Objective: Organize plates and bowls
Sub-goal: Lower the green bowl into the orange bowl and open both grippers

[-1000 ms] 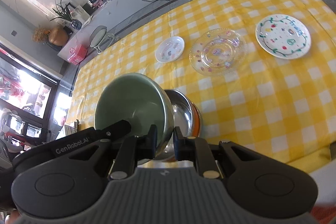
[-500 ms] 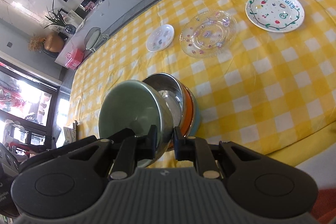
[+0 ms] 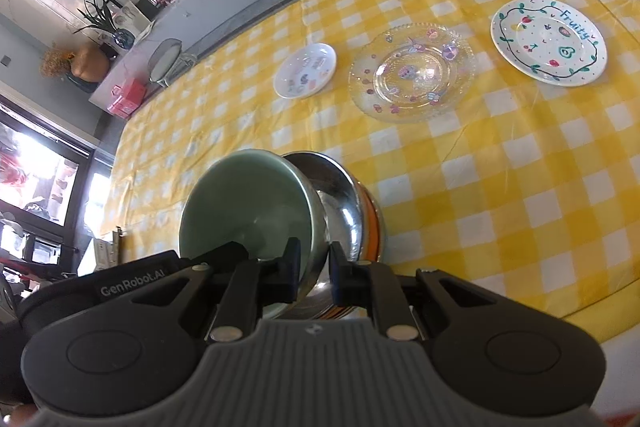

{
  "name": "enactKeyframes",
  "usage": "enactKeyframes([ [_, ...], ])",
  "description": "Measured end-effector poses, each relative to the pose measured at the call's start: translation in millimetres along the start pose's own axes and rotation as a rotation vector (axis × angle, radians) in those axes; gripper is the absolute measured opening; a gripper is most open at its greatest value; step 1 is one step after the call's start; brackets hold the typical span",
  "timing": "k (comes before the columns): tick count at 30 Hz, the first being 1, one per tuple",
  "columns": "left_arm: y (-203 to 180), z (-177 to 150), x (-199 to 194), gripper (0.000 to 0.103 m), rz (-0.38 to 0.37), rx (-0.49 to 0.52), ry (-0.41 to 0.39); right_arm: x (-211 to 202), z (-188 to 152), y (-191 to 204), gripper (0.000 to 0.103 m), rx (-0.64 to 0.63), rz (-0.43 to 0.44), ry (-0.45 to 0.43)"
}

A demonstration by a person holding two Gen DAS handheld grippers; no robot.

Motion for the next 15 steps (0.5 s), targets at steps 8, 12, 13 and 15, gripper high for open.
enactKeyframes([
  [8, -3.7, 3.1, 13.6, 0.012, 0.039, 0.057, 0.035, 15.5, 3.8, -5.6, 0.012, -0.012, -0.024, 0.025],
  [12, -3.9, 2.9, 18.6, 0.013, 0.063, 0.079, 0.054, 20.4, 5.5, -6.3, 0.012, -0.017, -0.037, 0.029],
  [13, -3.4, 3.1, 19.1, 0.013, 0.069, 0.083, 0.055, 21.6, 5.7, -6.1, 0.013, -0.018, -0.041, 0.029],
  [15, -2.2, 4.7, 18.0, 0.013, 0.092, 0.098, 0.048, 24.1, 5.8, -4.8, 0.013, -0.028, -0.055, 0.023],
])
Point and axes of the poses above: each gripper's, at about its wrist camera, not at the fingertips, and x roughly the way its jaws point, y to its left, z to its top, the point moved 6 cm from there along x, roughly the way its jaws point, and after that the axes turned 7 degrees about x, right-handed, at the moved point
